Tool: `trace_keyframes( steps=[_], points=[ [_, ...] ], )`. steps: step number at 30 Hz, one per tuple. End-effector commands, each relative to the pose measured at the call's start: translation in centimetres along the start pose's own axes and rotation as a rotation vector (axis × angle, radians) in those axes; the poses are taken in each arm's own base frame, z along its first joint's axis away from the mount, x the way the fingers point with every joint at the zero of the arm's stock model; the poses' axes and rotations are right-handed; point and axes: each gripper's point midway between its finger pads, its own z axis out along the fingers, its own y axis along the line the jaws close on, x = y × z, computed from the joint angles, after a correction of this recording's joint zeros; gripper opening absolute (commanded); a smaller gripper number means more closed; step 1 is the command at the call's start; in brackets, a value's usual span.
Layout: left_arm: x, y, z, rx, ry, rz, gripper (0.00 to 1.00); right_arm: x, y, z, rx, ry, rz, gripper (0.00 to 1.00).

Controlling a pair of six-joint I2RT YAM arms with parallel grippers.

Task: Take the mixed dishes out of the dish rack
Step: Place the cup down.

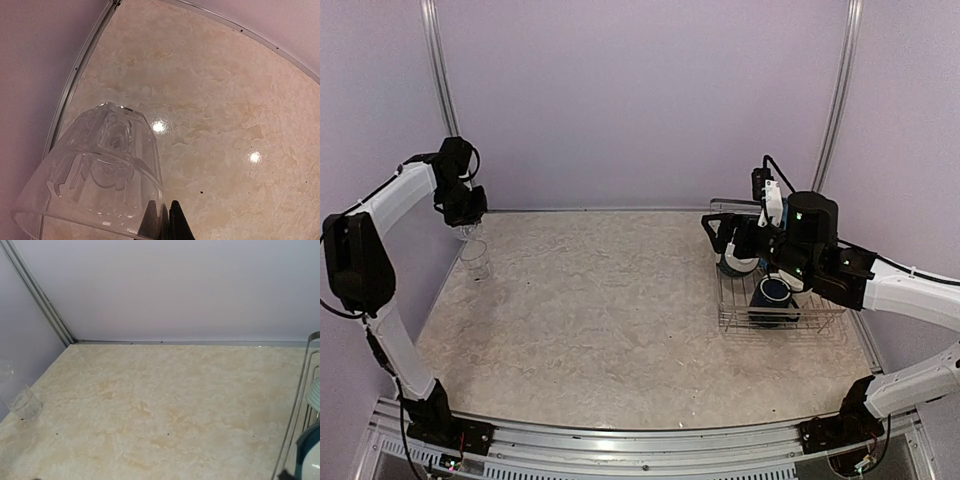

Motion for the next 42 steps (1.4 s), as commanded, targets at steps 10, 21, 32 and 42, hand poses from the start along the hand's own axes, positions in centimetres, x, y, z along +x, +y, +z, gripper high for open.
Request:
trace_keyframes(
  steps=[10, 21, 32, 42],
  points=[
    [1.2, 2.4, 2.6, -0.065, 0.135, -0.075, 0.01, 0.2, -0.8, -0.6, 0.018, -0.009, 0.010, 1.00],
    [1.6, 2.4, 3.1, -0.070, 0.160, -0.085, 0.09, 0.3, -0.8, -0.8, 0.016, -0.012, 0.022, 1.00],
    [1.7, 2.2, 2.9, -0.066, 0.161, -0.091, 0.14, 0.6, -0.7, -0.6, 0.009, -0.008, 0.029, 1.00],
    [1.0, 1.9, 1.4, -0.058, 0.113, -0.072, 0.41, 0.6, -1.7, -1.1, 0.067, 0.013, -0.007, 1.00]
  ],
)
